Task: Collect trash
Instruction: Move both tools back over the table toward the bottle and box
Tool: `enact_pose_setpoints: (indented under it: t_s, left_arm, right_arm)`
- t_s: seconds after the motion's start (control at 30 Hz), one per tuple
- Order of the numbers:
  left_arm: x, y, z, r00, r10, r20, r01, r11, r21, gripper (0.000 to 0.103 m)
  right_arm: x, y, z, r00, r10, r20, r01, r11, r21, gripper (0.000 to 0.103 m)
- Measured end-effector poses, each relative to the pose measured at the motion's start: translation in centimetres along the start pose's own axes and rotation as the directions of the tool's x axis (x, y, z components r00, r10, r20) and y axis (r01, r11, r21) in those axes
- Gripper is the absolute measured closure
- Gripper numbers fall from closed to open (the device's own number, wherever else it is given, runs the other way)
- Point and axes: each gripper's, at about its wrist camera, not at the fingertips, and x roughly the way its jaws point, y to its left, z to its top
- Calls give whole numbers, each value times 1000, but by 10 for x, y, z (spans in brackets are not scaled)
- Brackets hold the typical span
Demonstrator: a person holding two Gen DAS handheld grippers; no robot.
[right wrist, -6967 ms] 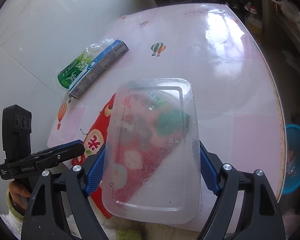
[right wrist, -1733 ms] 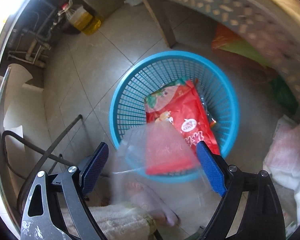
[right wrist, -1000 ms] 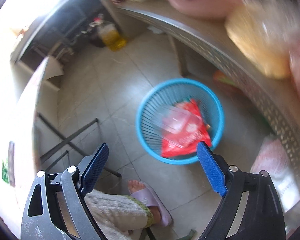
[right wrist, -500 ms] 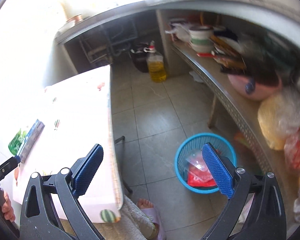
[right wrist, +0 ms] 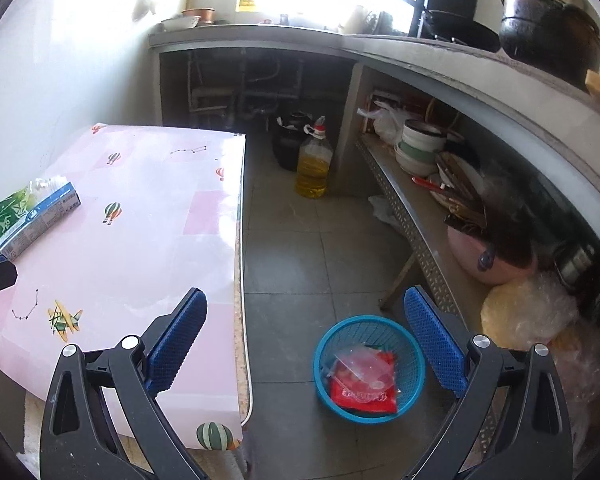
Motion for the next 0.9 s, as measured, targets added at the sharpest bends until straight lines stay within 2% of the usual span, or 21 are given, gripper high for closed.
enact_pose_setpoints:
  t_s: [0.1, 0.17, 0.23, 0.33, 0.43, 0.57, 0.67, 0.77, 0.83, 0.9]
  left_arm:
    - [-6, 11, -2, 1000, 18, 18, -17, 999, -28, 11]
    - [-12, 20, -5, 999, 36, 30, -34, 998, -46, 11]
    - [-16, 28, -7, 998, 61, 36, -58, 996, -64, 11]
    - [-24, 44, -9, 994, 96, 46, -91, 991, -97, 11]
    - [-31, 60, -13, 988, 146, 55, -138, 982, -126, 11]
    - [-43, 82, -19, 975, 212, 67, -200, 968, -153, 11]
    - [-54, 98, -23, 963, 256, 82, -239, 955, -174, 11]
    - [-65, 115, -26, 945, 311, 100, -287, 937, -200, 11]
    - [-71, 128, -31, 937, 333, 105, -304, 926, -222, 11]
    - [-74, 137, -34, 934, 343, 105, -309, 918, -248, 11]
  right_arm:
    - [3, 4, 2, 999, 33, -10, -33, 999, -6, 8]
    - [2, 7, 3, 996, 92, -11, -92, 996, 17, 8]
    - [4, 9, 5, 985, 171, -20, -170, 984, 45, 8]
    - [10, 11, 11, 957, 288, -43, -282, 953, 110, 8]
    - [17, 19, 16, 917, 391, -82, -372, 910, 184, 8]
    - [30, 37, 25, 846, 516, -137, -471, 842, 262, 8]
    - [31, 56, 33, 800, 580, -153, -530, 802, 275, 8]
    - [29, 77, 40, 766, 620, -168, -569, 777, 271, 8]
    - [30, 93, 47, 736, 652, -185, -602, 754, 262, 8]
    - [30, 109, 57, 693, 694, -196, -645, 718, 261, 8]
